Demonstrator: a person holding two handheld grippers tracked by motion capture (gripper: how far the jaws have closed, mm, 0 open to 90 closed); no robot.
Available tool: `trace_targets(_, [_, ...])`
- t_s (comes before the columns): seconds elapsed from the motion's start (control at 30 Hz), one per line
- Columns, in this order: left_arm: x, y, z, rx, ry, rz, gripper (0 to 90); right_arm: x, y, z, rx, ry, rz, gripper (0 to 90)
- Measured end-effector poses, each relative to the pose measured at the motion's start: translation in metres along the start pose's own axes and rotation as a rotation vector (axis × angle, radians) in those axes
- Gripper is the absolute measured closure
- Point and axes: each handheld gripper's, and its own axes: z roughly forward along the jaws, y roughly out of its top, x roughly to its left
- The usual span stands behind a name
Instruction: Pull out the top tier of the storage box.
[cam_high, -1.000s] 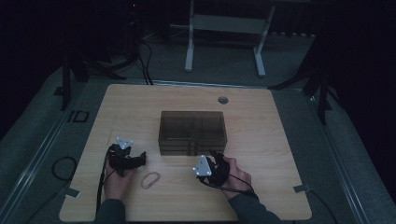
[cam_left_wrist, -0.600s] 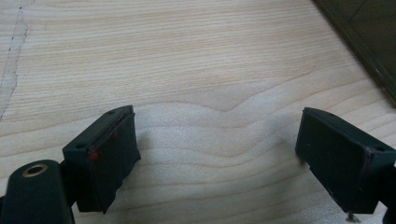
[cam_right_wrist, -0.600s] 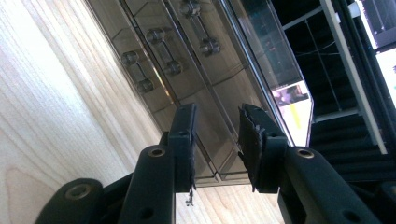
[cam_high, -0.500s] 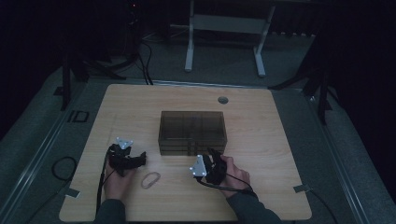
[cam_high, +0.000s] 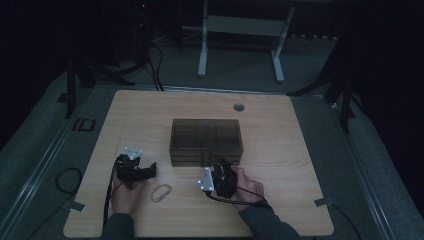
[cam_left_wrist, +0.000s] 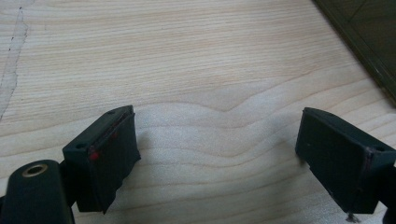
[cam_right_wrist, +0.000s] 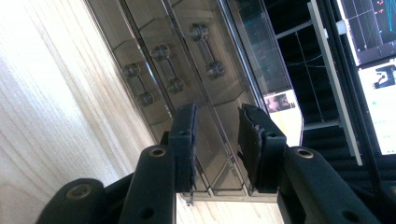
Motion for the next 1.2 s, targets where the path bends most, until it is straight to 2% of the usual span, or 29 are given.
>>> trace_targets(0.67, [0.000, 0.000, 0.000, 0.000, 0.000, 0.000, 13.1, 0.010, 0.010, 0.004, -0.002, -0.056, -0.096, 68.9])
trace_targets(0.73, [0.000, 0.000, 0.000, 0.000, 0.000, 0.000, 13.1, 0.013, 0.014, 0.005, -0.002, -0.067, -0.118, 69.1])
trace_targets(1.2, [0.000, 0.000, 0.000, 0.000, 0.000, 0.001, 13.1, 0.017, 0.015, 0.013, 0.015, -0.107, -0.150, 72.1])
